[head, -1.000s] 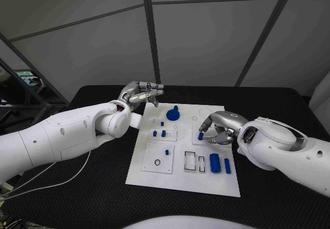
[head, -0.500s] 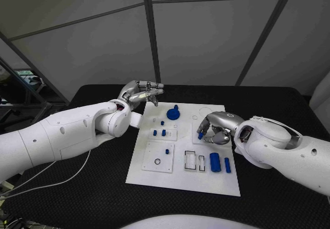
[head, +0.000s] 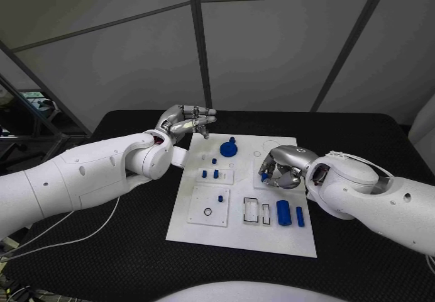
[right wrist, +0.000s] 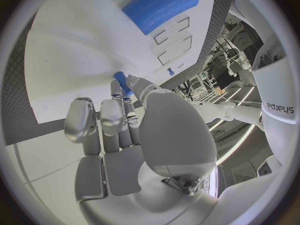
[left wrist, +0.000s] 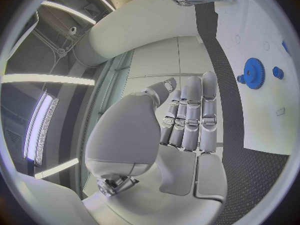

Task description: Assemble the parts on the task board

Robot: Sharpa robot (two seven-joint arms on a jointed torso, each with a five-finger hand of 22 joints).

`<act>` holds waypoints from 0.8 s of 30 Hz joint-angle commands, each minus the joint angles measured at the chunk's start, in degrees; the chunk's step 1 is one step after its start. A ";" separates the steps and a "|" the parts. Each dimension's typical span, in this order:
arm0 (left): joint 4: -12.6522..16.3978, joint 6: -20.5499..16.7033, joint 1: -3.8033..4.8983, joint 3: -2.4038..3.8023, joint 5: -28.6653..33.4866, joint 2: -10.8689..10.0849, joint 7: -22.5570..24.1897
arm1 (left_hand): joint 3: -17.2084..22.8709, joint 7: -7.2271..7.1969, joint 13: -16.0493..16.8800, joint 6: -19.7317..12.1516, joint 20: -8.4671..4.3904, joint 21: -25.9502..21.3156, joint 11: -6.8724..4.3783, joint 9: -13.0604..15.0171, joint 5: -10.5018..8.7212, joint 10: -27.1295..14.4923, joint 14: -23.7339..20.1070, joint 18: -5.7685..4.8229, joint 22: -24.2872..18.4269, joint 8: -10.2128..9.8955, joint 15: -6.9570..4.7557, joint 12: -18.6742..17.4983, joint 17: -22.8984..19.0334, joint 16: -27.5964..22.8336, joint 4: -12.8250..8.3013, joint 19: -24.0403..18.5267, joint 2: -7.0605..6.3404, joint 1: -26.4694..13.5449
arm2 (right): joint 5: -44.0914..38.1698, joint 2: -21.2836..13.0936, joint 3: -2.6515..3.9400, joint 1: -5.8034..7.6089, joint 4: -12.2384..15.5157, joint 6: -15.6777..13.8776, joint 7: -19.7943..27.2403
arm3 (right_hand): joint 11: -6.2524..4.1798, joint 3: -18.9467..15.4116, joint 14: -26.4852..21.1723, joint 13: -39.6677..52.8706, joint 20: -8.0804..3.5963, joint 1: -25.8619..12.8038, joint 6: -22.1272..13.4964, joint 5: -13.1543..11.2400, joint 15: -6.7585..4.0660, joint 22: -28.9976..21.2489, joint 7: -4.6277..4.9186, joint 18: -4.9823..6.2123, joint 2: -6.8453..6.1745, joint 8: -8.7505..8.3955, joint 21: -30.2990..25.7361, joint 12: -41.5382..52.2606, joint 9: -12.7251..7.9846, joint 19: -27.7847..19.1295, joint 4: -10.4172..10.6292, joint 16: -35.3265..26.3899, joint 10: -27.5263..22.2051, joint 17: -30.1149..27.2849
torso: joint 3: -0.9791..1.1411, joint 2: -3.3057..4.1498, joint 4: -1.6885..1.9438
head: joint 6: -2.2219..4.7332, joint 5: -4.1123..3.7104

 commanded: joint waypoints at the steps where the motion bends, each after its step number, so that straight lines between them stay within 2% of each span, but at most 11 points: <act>1: 0.09 0.67 0.10 0.04 0.11 0.00 0.13 | -0.31 0.00 -0.08 -0.20 0.04 -0.32 -0.07 -0.06 0.07 -0.41 -0.50 -0.62 -0.06 -0.25 0.01 0.12 -0.05 -0.17 0.09 -0.53 0.42 0.01 | -0.85 0.11 -0.04 0.01 0.23 -1.72 -0.88 | -0.13 0.61 0.88 0.26 -0.16 0.23 2.29 -0.18 -0.51 0.68 -0.04 -0.47 1.19 1.15 0.71 -0.34 0.45 0.85 0.14 0.78 1.30 0.61 | -0.01 -0.04 -0.03 | -0.05 0.02; 6: 0.08 0.70 0.10 0.04 0.11 -0.04 0.09 | -0.31 0.00 -0.08 -0.20 0.04 -0.32 -0.07 -0.06 0.07 -0.41 -0.50 -0.62 -0.06 -0.25 0.01 0.12 -0.05 -0.17 0.09 -0.53 0.42 0.01 | -1.59 -0.07 -0.05 0.00 0.56 -3.33 -1.34 | -0.69 0.65 0.88 0.69 -0.44 0.52 4.91 -0.77 -0.88 1.27 -0.69 -0.59 2.21 2.41 1.20 -0.28 1.10 1.21 0.21 1.30 2.89 1.00 | 0.00 -0.05 -0.05 | -0.08 -0.01; 10: 0.07 0.74 0.10 0.04 0.11 -0.04 0.07 | -0.35 0.00 -0.08 -0.19 0.07 -0.34 -0.07 -0.05 0.07 -0.46 -0.53 -0.61 -0.06 -0.23 0.03 0.22 -0.10 -0.13 0.13 -0.56 0.55 -0.01 | -2.08 -0.39 -0.05 0.00 1.05 -4.05 -1.64 | -0.91 0.95 0.82 0.91 -0.68 0.97 5.68 -2.70 -1.09 1.56 -0.95 -0.65 2.90 2.81 1.43 -0.64 1.46 1.34 0.06 1.53 3.41 1.10 | 0.02 -0.09 -0.05 | -0.08 -0.07; 17: -0.16 0.81 0.10 0.04 0.11 0.02 -0.04 | -0.35 0.00 -0.08 -0.19 0.07 -0.34 -0.07 -0.05 0.07 -0.46 -0.53 -0.61 -0.06 -0.23 0.03 0.22 -0.10 -0.13 0.13 -0.56 0.55 -0.01 | -1.68 -1.71 -0.02 0.00 3.16 -6.71 -1.59 | -0.90 0.96 0.83 0.94 -0.70 0.95 5.74 -2.85 -1.09 1.78 -0.93 -0.71 2.92 2.84 1.60 -0.74 1.51 1.50 0.07 1.67 3.43 1.28 | 0.02 -0.11 -0.09 | 0.16 -0.27; 24: -0.42 0.90 0.09 0.04 0.11 0.18 -0.18 | -0.35 0.00 -0.08 -0.18 0.07 -0.35 -0.07 -0.04 0.08 -0.51 -0.55 -0.60 -0.06 -0.21 0.02 0.25 -0.13 -0.11 0.11 -0.57 0.60 0.03 | 4.76 -3.22 0.06 0.03 5.61 -10.35 -0.57 | -0.77 0.42 0.77 1.02 -0.66 -0.44 5.49 -4.25 -0.98 1.84 -0.91 -0.72 2.48 2.66 1.63 -1.45 1.65 1.46 1.25 1.81 3.26 1.23 | -0.06 -0.12 -0.03 | 0.43 -0.40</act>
